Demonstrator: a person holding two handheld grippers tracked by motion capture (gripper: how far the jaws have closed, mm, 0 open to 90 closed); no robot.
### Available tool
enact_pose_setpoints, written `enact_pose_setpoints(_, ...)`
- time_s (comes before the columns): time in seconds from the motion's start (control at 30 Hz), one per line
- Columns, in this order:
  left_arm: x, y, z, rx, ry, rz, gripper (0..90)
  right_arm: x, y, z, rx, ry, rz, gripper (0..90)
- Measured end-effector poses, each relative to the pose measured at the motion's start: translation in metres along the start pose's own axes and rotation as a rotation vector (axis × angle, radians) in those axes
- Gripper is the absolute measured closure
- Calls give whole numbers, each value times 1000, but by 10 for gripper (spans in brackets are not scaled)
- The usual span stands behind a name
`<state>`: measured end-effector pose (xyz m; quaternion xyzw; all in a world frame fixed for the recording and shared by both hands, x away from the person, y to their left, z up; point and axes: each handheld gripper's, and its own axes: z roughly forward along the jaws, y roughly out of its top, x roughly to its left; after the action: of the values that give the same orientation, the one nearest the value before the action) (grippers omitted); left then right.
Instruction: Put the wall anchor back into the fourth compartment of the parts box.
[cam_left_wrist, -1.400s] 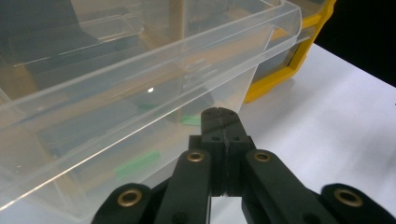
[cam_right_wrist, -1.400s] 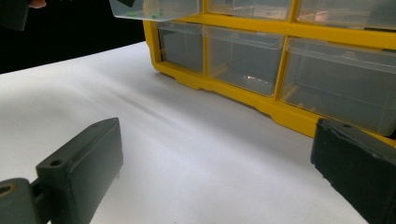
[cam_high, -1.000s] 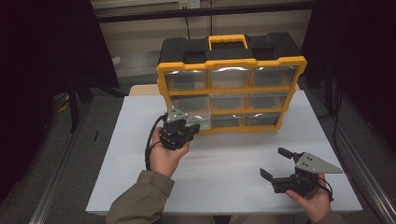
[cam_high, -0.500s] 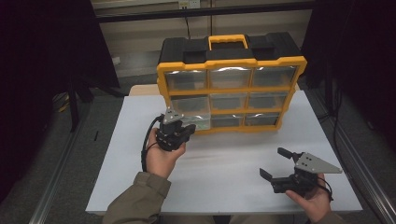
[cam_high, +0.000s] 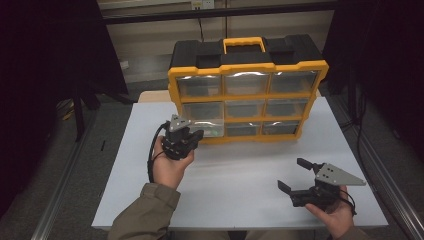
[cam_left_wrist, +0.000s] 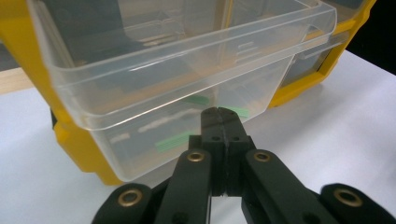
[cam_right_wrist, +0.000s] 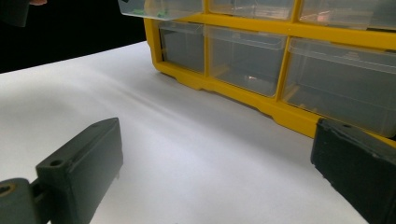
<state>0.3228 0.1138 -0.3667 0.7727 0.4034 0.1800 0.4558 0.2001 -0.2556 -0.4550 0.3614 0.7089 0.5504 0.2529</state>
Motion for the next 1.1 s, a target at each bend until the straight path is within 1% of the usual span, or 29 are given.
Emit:
enact_pose_setpoints(0.2,-1,1,4,-6,11,-5,900,-1,-1,0,0,1,3,23)
enact_pose_setpoints(0.23,0,1,5,-4,11,1,900,-1,-1,0,0,1,3,22)
enact_pose_setpoints(0.3,-2,1,7,-10,13,-5,900,-1,-1,0,-2,3,2,22)
enact_pose_setpoints(0.33,-2,1,7,-6,19,0,900,-1,-1,0,-2,4,1,23)
enact_pose_setpoints(0.37,-2,1,8,-9,15,-5,900,-1,-1,0,-1,2,1,22)
enact_pose_setpoints(0.47,-2,2,10,-10,20,1,900,-1,-1,0,1,2,-1,23)
enact_pose_setpoints(0.53,-2,2,12,-16,25,-7,900,-1,-1,0,-2,4,2,22)
enact_pose_setpoints(0.67,-1,3,15,-14,31,-2,900,-1,-1,0,0,3,-1,22)
enact_pose_setpoints(0.8,-1,4,17,-20,36,-8,900,-1,-1,0,0,4,-1,22)
enact_pose_setpoints(0.87,0,5,18,-15,42,2,900,-1,-1,0,-2,4,1,22)
enact_pose_setpoints(0.97,0,5,20,-25,49,-8,900,-1,-1,0,1,3,2,22)
enact_pose_setpoints(1.0,0,6,20,-18,53,-1,900,-1,-1,-1,2,2,3,22)
enact_pose_setpoints(1.03,0,6,21,-25,49,-8,900,-1,-1,0,0,5,0,22)
enact_pose_setpoints(1.07,1,6,21,-21,53,-3,900,-1,-1,0,0,6,0,22)
enact_pose_setpoints(1.1,0,6,22,-27,57,-11,900,-1,-1,0,0,5,0,22)
